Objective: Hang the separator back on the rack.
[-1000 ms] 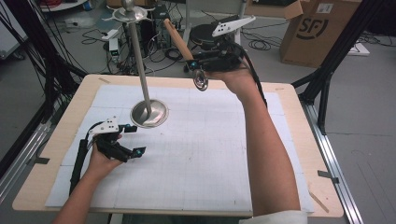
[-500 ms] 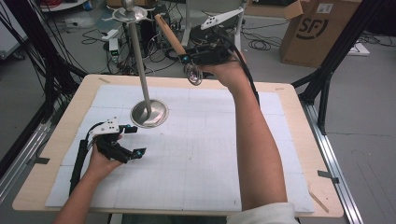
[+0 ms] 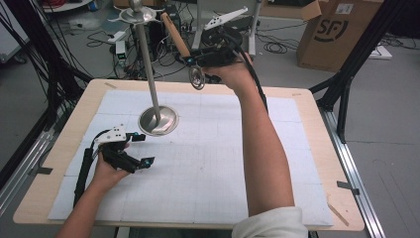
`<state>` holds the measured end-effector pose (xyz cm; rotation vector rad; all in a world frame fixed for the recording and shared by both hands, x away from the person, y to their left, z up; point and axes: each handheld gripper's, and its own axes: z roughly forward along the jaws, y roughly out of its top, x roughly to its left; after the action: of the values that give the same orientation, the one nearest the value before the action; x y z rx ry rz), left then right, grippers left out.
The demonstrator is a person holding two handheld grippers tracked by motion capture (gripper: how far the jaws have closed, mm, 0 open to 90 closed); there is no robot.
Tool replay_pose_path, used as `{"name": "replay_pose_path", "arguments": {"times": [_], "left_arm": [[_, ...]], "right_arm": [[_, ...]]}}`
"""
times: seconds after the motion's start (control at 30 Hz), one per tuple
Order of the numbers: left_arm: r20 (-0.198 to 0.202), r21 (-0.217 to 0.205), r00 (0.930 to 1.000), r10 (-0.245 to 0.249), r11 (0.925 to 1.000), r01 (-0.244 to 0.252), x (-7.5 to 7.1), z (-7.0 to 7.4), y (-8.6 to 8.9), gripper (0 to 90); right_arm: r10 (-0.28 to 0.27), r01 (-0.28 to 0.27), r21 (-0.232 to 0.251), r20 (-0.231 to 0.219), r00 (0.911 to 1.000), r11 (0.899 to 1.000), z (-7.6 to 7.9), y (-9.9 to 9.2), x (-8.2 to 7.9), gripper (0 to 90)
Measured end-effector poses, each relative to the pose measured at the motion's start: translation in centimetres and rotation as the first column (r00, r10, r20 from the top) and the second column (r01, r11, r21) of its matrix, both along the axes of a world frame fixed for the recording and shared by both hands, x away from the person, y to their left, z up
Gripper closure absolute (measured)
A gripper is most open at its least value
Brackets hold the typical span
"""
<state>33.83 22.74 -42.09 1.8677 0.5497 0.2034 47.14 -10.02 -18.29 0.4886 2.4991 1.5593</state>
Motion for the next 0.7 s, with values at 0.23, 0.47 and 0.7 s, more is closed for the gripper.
{"name": "replay_pose_path", "arguments": {"times": [0.23,0.47,0.7], "left_arm": [[0.001,0.002,1.0000,-0.003,1.0000,0.003,-0.01,0.00,-0.03,1.7],[0.000,0.001,1.0000,-0.003,1.0000,0.003,-0.04,0.04,0.00,1.7],[0.001,0.004,1.0000,-0.002,1.0000,0.002,-0.03,0.01,-0.03,1.7]], "right_arm": [[0.001,-0.001,-0.003,0.002,1.0000,1.000,0.23,0.12,-0.14,68.8],[0.009,-0.009,-0.003,0.001,1.0000,1.000,0.31,0.21,-0.31,68.8],[0.012,-0.012,-0.014,-0.005,0.9999,1.000,0.04,0.54,-0.07,68.8]]}}
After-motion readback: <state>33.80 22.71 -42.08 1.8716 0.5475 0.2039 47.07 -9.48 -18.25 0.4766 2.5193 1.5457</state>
